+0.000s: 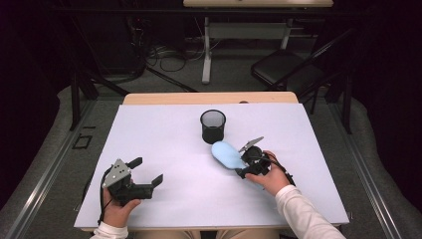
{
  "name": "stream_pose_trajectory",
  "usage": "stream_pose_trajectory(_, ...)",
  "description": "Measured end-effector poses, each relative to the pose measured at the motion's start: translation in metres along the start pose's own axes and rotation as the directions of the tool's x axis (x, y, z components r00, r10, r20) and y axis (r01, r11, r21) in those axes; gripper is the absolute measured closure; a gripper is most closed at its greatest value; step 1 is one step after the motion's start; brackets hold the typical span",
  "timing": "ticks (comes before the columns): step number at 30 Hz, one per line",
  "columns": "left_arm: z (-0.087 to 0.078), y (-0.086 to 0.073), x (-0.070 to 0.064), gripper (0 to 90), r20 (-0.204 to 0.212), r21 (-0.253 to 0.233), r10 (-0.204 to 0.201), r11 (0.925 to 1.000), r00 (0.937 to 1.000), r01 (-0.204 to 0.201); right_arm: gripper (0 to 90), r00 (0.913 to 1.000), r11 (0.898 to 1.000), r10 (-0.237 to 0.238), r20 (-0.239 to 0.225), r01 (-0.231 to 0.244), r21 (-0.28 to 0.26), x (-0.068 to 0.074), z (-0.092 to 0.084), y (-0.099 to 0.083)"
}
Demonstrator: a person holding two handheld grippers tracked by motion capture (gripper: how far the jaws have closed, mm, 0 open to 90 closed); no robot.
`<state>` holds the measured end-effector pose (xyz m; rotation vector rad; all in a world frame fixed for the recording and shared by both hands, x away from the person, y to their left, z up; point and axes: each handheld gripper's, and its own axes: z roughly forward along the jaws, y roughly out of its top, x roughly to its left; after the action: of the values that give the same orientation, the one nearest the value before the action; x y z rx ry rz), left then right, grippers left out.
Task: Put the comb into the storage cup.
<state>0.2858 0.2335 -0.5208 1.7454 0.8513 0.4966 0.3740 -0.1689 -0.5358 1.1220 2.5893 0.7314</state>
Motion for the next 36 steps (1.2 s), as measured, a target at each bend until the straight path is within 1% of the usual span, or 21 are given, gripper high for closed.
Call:
stream_pose_trajectory(1, -0.0001, 0.0000, -0.0001, 2.2, 0.000, 0.000, -0.001, 1.0000, 1.0000, 0.001, 43.3, 1.0000, 1.000, -0.002, -0.004, 0.002, 0.000, 0.0003, 0.0001, 0.0001)
stream_pose_trajectory(3, -0.0003, 0.0000, -0.0002, 2.3, -0.001, 0.002, 0.000, 1.0000, 1.0000, 0.000, 43.3, 0.9999, 1.000, -0.011, 0.004, 0.011, 0.001, 0.0009, 0.0002, 0.0002)
stream_pose_trajectory(5, -0.0003, 0.0001, -0.0002, 2.2, -0.001, 0.001, 0.000, 1.0000, 1.0000, 0.000, 43.3, 0.9999, 1.000, -0.010, 0.014, 0.010, 0.000, 0.0011, 0.0005, 0.0002)
stream_pose_trajectory(10, -0.0001, 0.0000, -0.0001, 2.2, 0.000, 0.000, 0.000, 1.0000, 1.0000, 0.000, 45.7, 0.9998, 1.000, -0.012, 0.013, 0.012, -0.005, 0.0006, 0.0006, 0.0006)
stream_pose_trajectory(14, -0.0003, 0.0000, 0.0000, 2.2, 0.001, 0.000, 0.000, 1.0000, 1.0000, 0.000, 46.4, 0.9998, 1.000, -0.019, 0.004, 0.019, 0.004, 0.0000, 0.0021, 0.0007)
stream_pose_trajectory(15, -0.0003, 0.0000, 0.0000, 2.2, 0.000, 0.001, 0.000, 1.0000, 1.0000, 0.000, 47.0, 0.9998, 1.000, -0.020, 0.004, 0.020, 0.011, 0.0001, 0.0019, 0.0008)
stream_pose_trajectory(18, -0.0002, 0.0000, 0.0000, 2.3, 0.001, 0.001, 0.000, 1.0000, 1.0000, 0.000, 49.7, 0.9998, 1.000, -0.020, 0.000, 0.020, 0.003, 0.0003, 0.0028, 0.0004)
stream_pose_trajectory(19, -0.0002, 0.0000, -0.0001, 2.3, 0.001, 0.001, 0.000, 1.0000, 1.0000, 0.000, 50.7, 0.9998, 1.000, -0.020, -0.001, 0.020, 0.008, 0.0007, 0.0026, 0.0006)
stream_pose_trajectory(22, -0.0003, 0.0000, -0.0001, 2.3, 0.001, 0.000, 0.000, 1.0000, 1.0000, 0.000, 54.0, 0.9996, 1.000, -0.030, -0.001, 0.030, 0.010, 0.0014, 0.0035, 0.0007)
stream_pose_trajectory(23, -0.0005, 0.0001, 0.0000, 2.2, 0.000, 0.002, 0.000, 1.0000, 1.0000, 0.000, 54.5, 0.9997, 1.000, -0.023, -0.002, 0.023, 0.011, 0.0023, 0.0037, 0.0007)
stream_pose_trajectory(24, -0.0005, 0.0001, 0.0000, 2.2, 0.000, 0.002, 0.000, 1.0000, 1.0000, 0.000, 55.8, 0.9994, 0.999, -0.034, 0.002, 0.034, 0.016, 0.0023, 0.0040, 0.0010)
stream_pose_trajectory(33, -0.0005, 0.0001, 0.0002, 2.3, 0.000, 0.002, 0.000, 1.0000, 1.0000, 0.000, 59.8, 0.9988, 0.999, -0.049, 0.000, 0.049, 0.016, 0.0030, 0.0055, 0.0011)
stream_pose_trajectory(36, -0.0005, 0.0001, 0.0003, 2.3, 0.000, 0.001, 0.000, 1.0000, 1.0000, 0.000, 63.1, 0.9986, 0.998, -0.053, -0.003, 0.053, 0.016, 0.0031, 0.0053, 0.0010)
